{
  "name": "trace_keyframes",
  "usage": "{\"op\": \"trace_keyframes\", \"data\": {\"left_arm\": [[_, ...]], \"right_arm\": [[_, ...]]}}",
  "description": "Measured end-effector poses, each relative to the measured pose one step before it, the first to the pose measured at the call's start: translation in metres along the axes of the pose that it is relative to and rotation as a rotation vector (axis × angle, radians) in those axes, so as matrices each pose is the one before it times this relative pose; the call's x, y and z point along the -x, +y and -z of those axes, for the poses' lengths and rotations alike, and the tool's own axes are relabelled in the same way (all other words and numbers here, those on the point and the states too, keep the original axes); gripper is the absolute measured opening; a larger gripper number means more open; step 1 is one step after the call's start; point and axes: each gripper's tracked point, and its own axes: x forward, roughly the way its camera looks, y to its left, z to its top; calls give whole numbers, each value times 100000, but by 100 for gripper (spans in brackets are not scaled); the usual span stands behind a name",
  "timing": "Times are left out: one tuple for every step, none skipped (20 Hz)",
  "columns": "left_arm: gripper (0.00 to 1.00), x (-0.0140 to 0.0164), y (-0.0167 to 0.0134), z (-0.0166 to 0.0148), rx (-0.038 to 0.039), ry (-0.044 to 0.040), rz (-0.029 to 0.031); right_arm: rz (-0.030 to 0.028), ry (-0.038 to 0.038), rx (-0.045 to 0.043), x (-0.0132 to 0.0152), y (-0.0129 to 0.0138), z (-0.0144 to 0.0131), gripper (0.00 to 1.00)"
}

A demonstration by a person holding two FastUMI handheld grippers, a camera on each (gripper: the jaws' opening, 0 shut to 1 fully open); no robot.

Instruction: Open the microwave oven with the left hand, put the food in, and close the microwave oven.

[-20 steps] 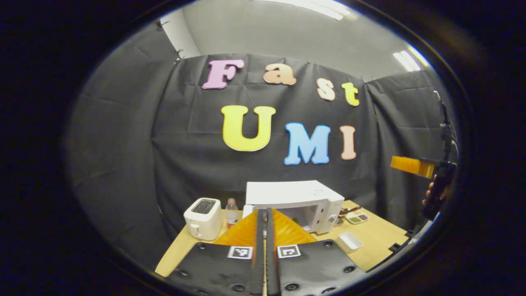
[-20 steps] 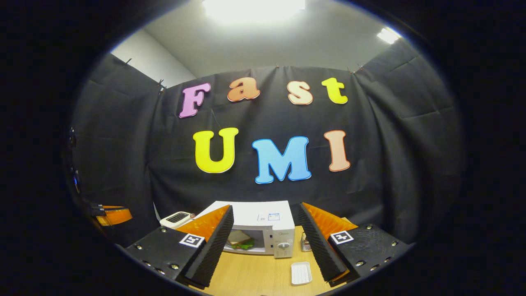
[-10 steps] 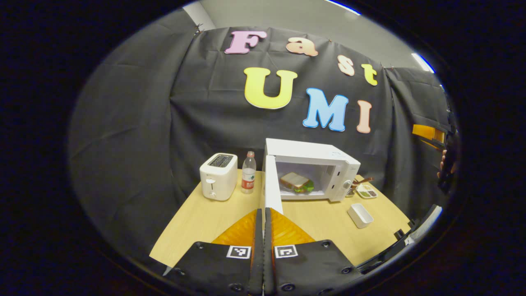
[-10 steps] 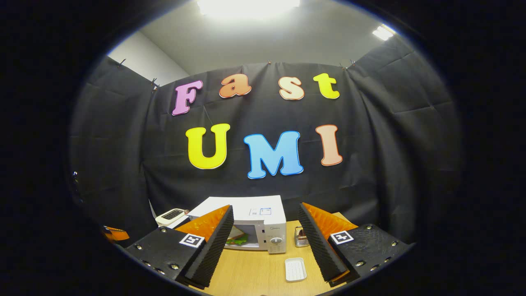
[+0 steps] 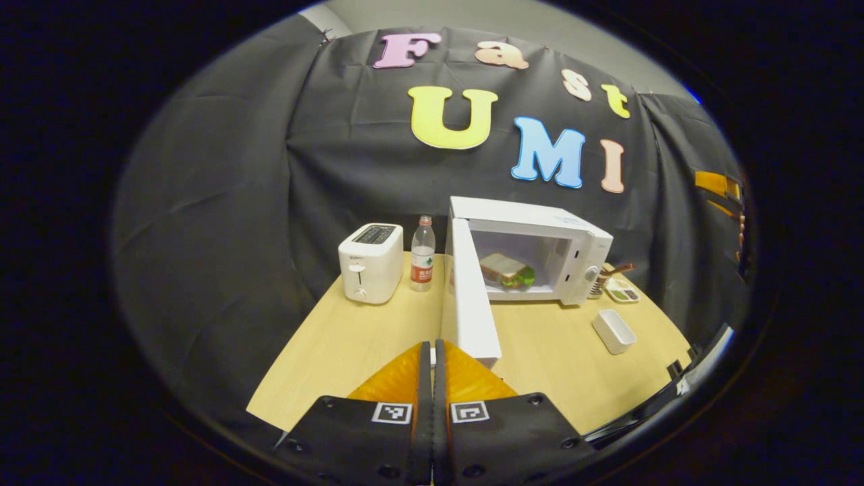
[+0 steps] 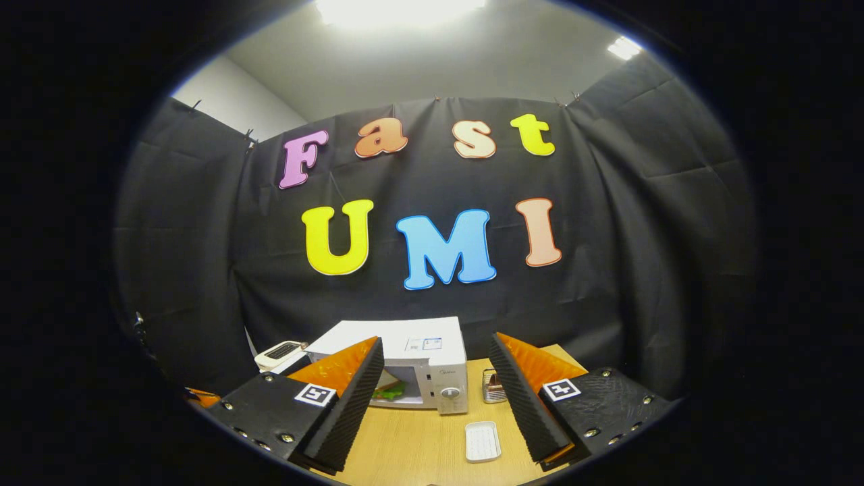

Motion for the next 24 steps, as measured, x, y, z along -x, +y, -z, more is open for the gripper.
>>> {"op": "trace_keyframes", "data": {"left_arm": [[7, 200, -654, -122, 61, -208, 833], [7, -26, -705, 26, -153, 101, 898], [7, 80, -631, 205, -289, 281, 470], [7, -39, -654, -8, -220, 207, 372], [7, -182, -839, 62, 15, -20, 791], [7, -237, -1023, -7, 251, 233, 1189], [7, -229, -968, 18, 121, 184, 1274], [7, -311, -1096, -40, -235, 95, 1506], [7, -215, -1176, 102, -475, 574, 1590], [7, -350, -1201, 26, -1053, 475, 1674], [7, -243, -1143, -37, -1290, 528, 1646], [7, -345, -1210, 1, -1177, 571, 1655], [7, -393, -1212, 26, -1121, 415, 1692], [7, -461, -1112, -303, -892, 268, 1477], [7, -596, -964, -31, -663, 325, 1456], [7, -548, -918, -251, -466, 454, 1476], [7, -325, -912, -401, -604, -75, 1233], [7, -550, -765, -379, -1046, -229, 977], [7, -717, -574, -310, -988, 39, 776], [7, -722, -536, -370, -296, 258, 829], [7, -692, -796, -189, 350, 535, 1104], [7, -978, -553, -267, 429, 200, 1063], [7, -784, -615, -331, 272, 15, 1451], [7, -925, -597, -386, 205, 288, 1468]], "right_arm": [[-126, -369, 551, -125, -341, -192, 95], [-130, -381, 357, -195, -236, -268, 95], [-323, 267, 161, -282, -154, 65, 96], [-577, 498, 80, -157, -173, -8, 96], [-563, 205, 239, -107, -169, -34, 95], [-314, 76, 660, -196, -409, 47, 95], [-45, 131, 578, -339, -458, -4, 95], [-176, 220, -80, -127, -409, 51, 96], [-410, 292, -538, -105, -120, -1, 95], [-222, 146, -493, -148, -269, -11, 96], [-14, 72, -319, -185, -445, 103, 95], [-26, 97, -282, -158, -356, 36, 95], [13, 214, -169, -146, -389, 133, 95], [44, 122, -161, -125, -382, 130, 95], [152, 6, -124, -108, -370, 54, 95], [233, -155, -106, -64, -396, -46, 95], [445, 224, -89, -275, -522, 206, 95], [24, 237, -323, -18, -379, 97, 95], [81, 142, -236, -176, -260, 129, 95], [284, 161, -77, -136, -421, -25, 95], [107, 287, -54, -185, -287, 18, 95], [-102, 137, -76, -73, -294, -59, 95], [230, -269, 74, -97, -413, -84, 95], [376, -334, -48, 22, -418, -94, 95]]}}
